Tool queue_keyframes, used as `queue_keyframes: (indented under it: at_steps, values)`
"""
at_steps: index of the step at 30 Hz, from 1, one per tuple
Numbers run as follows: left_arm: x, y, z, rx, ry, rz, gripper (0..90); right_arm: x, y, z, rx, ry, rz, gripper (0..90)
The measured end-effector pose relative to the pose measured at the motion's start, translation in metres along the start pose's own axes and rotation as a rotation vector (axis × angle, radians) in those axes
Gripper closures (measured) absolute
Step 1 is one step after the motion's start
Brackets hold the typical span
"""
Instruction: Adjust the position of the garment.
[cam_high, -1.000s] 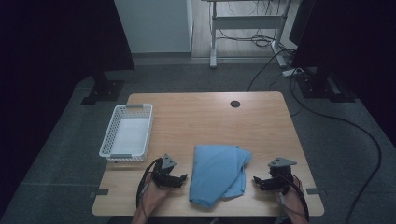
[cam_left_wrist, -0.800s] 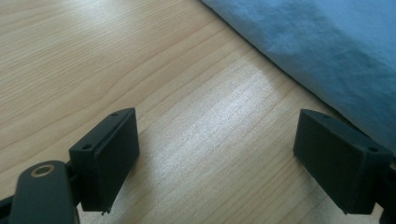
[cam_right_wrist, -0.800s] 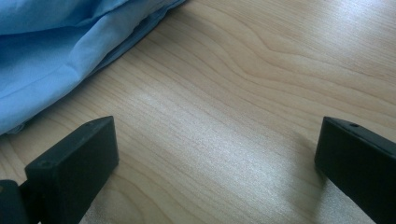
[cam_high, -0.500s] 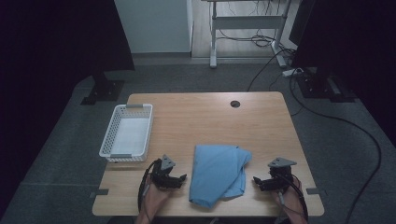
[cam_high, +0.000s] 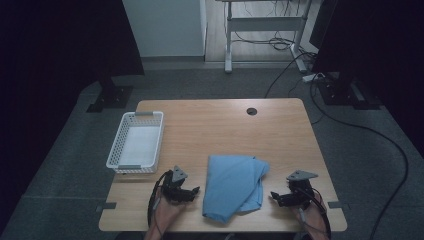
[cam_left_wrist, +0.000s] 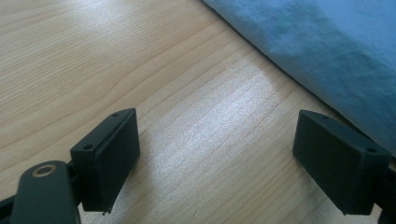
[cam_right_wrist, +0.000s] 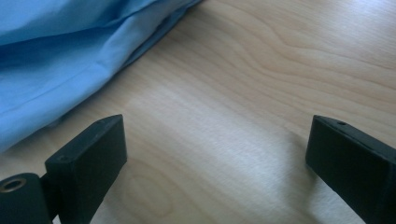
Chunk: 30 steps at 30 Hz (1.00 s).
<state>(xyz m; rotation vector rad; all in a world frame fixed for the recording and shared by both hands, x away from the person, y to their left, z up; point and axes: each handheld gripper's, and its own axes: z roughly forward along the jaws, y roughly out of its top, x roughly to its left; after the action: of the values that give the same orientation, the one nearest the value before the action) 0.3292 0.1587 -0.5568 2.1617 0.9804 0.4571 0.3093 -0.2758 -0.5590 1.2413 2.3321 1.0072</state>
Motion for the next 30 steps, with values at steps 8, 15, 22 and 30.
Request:
queue_keyframes:
  at_steps: [8, 15, 22, 30]
  values:
    - [0.0, 0.0, 0.0, 0.0, 0.002, -0.001, 14.1, 0.015, 0.009, -0.011, -0.023, 0.035, -0.026, 5.1]
    - [0.0, 0.0, 0.0, 0.0, 0.002, -0.001, 14.2, 0.036, 0.023, -0.015, -0.037, 0.084, -0.065, 5.1]
    - [0.0, 0.0, 0.0, 0.0, 0.002, -0.001, 14.2, 0.058, 0.04, -0.014, -0.055, 0.136, -0.105, 5.1]
    - [0.0, 0.0, 0.0, 0.0, 0.002, -0.001, 14.2, 0.08, 0.054, 0.001, -0.066, 0.184, -0.146, 5.6]
